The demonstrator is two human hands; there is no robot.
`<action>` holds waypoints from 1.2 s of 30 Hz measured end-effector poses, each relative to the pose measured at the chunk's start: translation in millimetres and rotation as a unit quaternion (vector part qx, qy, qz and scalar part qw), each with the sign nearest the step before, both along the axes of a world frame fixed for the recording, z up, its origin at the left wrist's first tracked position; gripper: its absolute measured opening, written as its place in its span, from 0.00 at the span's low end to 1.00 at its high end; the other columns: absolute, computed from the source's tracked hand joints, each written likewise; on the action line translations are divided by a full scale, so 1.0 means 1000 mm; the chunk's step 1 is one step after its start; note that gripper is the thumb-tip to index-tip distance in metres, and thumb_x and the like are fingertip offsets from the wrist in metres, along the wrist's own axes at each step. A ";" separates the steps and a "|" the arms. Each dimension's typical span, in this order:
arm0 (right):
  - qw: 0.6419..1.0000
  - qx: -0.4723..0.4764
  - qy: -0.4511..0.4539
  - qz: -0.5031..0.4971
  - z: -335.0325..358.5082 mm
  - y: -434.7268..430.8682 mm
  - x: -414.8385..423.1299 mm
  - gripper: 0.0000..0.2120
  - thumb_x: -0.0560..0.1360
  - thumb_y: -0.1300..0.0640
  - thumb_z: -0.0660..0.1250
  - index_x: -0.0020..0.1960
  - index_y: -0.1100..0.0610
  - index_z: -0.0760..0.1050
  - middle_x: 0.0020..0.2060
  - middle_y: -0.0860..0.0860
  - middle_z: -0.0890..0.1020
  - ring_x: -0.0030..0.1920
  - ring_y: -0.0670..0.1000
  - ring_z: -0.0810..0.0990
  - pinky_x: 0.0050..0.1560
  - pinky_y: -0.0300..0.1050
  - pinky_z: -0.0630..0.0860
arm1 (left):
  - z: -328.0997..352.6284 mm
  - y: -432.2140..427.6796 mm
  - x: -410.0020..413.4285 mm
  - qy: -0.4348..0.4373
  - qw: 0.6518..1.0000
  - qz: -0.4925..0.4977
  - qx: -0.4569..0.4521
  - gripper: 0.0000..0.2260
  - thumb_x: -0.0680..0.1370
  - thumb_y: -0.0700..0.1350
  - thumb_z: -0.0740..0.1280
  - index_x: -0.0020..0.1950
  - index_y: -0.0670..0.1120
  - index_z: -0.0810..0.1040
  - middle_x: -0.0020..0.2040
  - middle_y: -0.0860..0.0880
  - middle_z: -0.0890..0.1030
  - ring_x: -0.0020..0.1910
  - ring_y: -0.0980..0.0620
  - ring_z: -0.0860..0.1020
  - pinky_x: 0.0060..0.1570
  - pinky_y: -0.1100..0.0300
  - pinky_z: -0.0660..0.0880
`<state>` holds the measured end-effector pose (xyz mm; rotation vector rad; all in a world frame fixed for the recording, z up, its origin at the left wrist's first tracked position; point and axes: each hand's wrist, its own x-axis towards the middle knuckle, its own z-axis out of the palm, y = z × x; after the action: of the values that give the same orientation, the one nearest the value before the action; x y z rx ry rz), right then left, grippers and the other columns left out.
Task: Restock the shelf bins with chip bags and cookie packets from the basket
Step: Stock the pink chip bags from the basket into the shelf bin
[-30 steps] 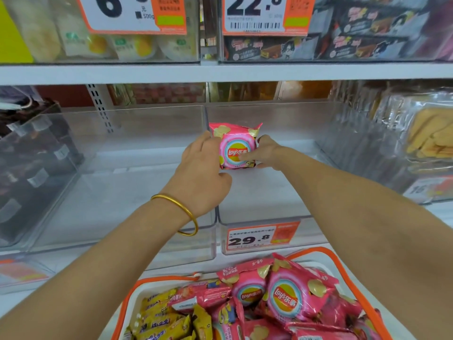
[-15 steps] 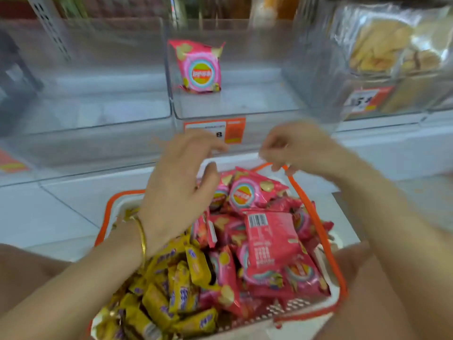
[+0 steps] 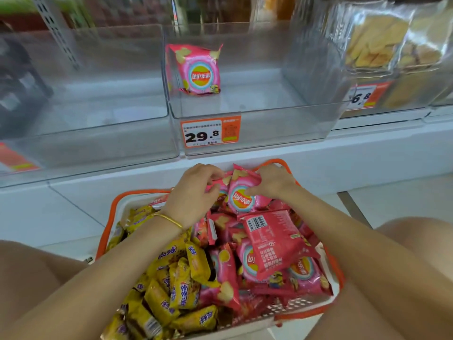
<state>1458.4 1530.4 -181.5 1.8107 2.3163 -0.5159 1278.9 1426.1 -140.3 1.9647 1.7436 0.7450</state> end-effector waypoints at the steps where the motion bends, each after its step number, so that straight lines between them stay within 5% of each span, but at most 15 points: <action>1: 0.999 0.001 0.038 0.015 0.001 -0.002 0.001 0.31 0.66 0.38 0.72 0.58 0.59 0.75 0.57 0.56 0.77 0.59 0.56 0.74 0.54 0.47 0.71 | 0.000 0.001 0.002 -0.011 1.000 0.004 -0.012 0.12 0.77 0.39 0.65 0.60 0.42 0.75 0.55 0.47 0.75 0.51 0.53 0.74 0.52 0.70 0.66; 5: 0.981 0.055 0.162 0.087 0.027 -0.018 0.003 0.26 0.63 0.47 0.78 0.55 0.58 0.75 0.47 0.54 0.73 0.48 0.53 0.72 0.45 0.45 0.68 | -0.005 0.007 0.004 -0.057 0.996 0.011 -0.065 0.27 0.72 0.51 0.73 0.67 0.46 0.68 0.59 0.48 0.73 0.60 0.47 0.73 0.61 0.52 0.71; 10: 0.938 0.063 0.334 0.061 0.070 -0.035 0.003 0.20 0.63 0.55 0.79 0.50 0.61 0.77 0.41 0.54 0.78 0.42 0.53 0.75 0.45 0.48 0.71 | 0.005 0.000 0.001 -0.223 0.971 0.023 -0.087 0.32 0.69 0.46 0.74 0.62 0.54 0.54 0.50 0.58 0.72 0.49 0.61 0.75 0.47 0.70 0.74; 13: 0.891 -0.020 0.453 -0.003 0.082 -0.043 0.004 0.16 0.63 0.55 0.79 0.47 0.53 0.78 0.32 0.49 0.78 0.32 0.49 0.75 0.34 0.55 0.75 | 0.016 -0.006 -0.003 -0.236 0.968 0.020 -0.087 0.34 0.64 0.57 0.71 0.64 0.53 0.59 0.51 0.56 0.76 0.50 0.62 0.77 0.49 0.66 0.76; 15: 0.876 -0.014 0.482 -0.027 0.086 -0.047 0.001 0.20 0.61 0.52 0.80 0.50 0.51 0.77 0.41 0.53 0.82 0.39 0.52 0.79 0.40 0.60 0.78 | 0.027 -0.008 -0.005 -0.233 0.969 0.020 -0.085 0.29 0.63 0.58 0.69 0.61 0.52 0.65 0.50 0.60 0.76 0.49 0.64 0.78 0.47 0.69 0.76; 17: 0.825 -0.015 0.558 -0.086 0.091 -0.051 -0.004 0.26 0.60 0.51 0.80 0.54 0.52 0.75 0.49 0.54 0.81 0.45 0.52 0.81 0.47 0.53 0.80 | 0.039 -0.010 -0.006 -0.256 0.965 0.020 -0.061 0.21 0.65 0.56 0.69 0.55 0.52 0.70 0.48 0.60 0.78 0.46 0.66 0.79 0.41 0.74 0.74; 20: 0.716 -0.117 0.671 -0.153 0.104 -0.066 -0.013 0.29 0.60 0.49 0.75 0.57 0.58 0.72 0.47 0.53 0.79 0.39 0.47 0.81 0.39 0.43 0.80 | 0.058 -0.010 -0.006 -0.301 0.952 0.045 -0.019 0.11 0.70 0.51 0.69 0.49 0.55 0.70 0.45 0.60 0.78 0.39 0.71 0.78 0.36 0.76 0.72; 22: 0.722 -0.160 0.663 -0.115 0.115 -0.076 -0.019 0.27 0.60 0.47 0.71 0.56 0.59 0.75 0.47 0.53 0.82 0.42 0.48 0.83 0.42 0.44 0.81 | 0.070 -0.008 -0.005 -0.321 0.945 0.053 -0.010 0.10 0.72 0.50 0.69 0.49 0.54 0.72 0.44 0.58 0.79 0.38 0.69 0.79 0.35 0.75 0.73; 25: 0.731 -0.153 0.658 -0.093 0.136 -0.071 -0.027 0.24 0.61 0.49 0.72 0.54 0.60 0.78 0.49 0.57 0.84 0.47 0.54 0.84 0.49 0.49 0.81 | 0.093 -0.002 -0.003 -0.310 0.948 0.072 -0.001 0.21 0.68 0.58 0.69 0.55 0.47 0.74 0.46 0.52 0.82 0.38 0.59 0.82 0.37 0.63 0.79; 28: 0.732 -0.154 0.655 -0.104 0.163 -0.047 -0.032 0.20 0.63 0.53 0.72 0.51 0.62 0.79 0.47 0.59 0.84 0.44 0.55 0.83 0.50 0.50 0.80 | 0.116 0.016 -0.004 -0.313 0.945 0.096 -0.020 0.23 0.72 0.57 0.69 0.58 0.42 0.73 0.42 0.46 0.81 0.27 0.56 0.79 0.27 0.58 0.79; 31: 0.731 -0.134 0.653 -0.144 0.185 -0.009 -0.033 0.10 0.72 0.54 0.70 0.46 0.61 0.79 0.36 0.55 0.85 0.34 0.49 0.82 0.39 0.46 0.81 | 0.138 0.041 -0.011 -0.312 0.944 0.101 -0.024 0.26 0.74 0.59 0.67 0.62 0.41 0.69 0.45 0.44 0.81 0.30 0.52 0.81 0.24 0.59 0.76; 33: 0.720 -0.126 0.656 -0.187 0.192 0.022 -0.031 0.10 0.74 0.53 0.69 0.47 0.61 0.78 0.31 0.53 0.84 0.28 0.48 0.82 0.29 0.46 0.81 | 0.146 0.058 -0.025 -0.215 0.965 0.142 0.057 0.26 0.74 0.59 0.67 0.62 0.42 0.68 0.48 0.46 0.79 0.38 0.50 0.80 0.32 0.56 0.77; 36: 0.724 -0.130 0.644 -0.210 0.184 0.062 -0.039 0.07 0.74 0.59 0.70 0.50 0.61 0.77 0.43 0.57 0.84 0.29 0.49 0.82 0.29 0.46 0.80 | 0.147 0.082 -0.050 -0.028 0.965 0.190 0.177 0.22 0.74 0.54 0.69 0.62 0.42 0.71 0.55 0.45 0.76 0.54 0.46 0.75 0.56 0.53 0.71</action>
<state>1419.6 1592.0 2.3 2.0716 1.9943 -2.7268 1229.3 1508.1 7.2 1.8072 2.0982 1.3093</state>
